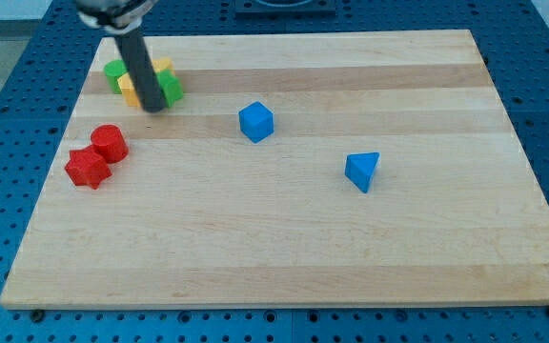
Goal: Place the yellow heart to the right of the green circle
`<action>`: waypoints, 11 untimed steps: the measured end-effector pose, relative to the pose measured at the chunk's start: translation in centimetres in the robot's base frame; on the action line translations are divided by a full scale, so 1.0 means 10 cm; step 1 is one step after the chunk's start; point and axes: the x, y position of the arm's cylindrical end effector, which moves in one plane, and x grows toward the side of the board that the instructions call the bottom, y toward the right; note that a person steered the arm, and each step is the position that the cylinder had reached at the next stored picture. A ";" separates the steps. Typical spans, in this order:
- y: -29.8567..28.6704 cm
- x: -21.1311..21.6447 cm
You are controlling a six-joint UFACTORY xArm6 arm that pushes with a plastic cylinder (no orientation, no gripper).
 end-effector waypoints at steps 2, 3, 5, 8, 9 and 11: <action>0.88 -0.76; 0.85 -0.93; -0.01 -1.26; 0.07 -1.04; -0.19 -1.20; -0.10 -0.52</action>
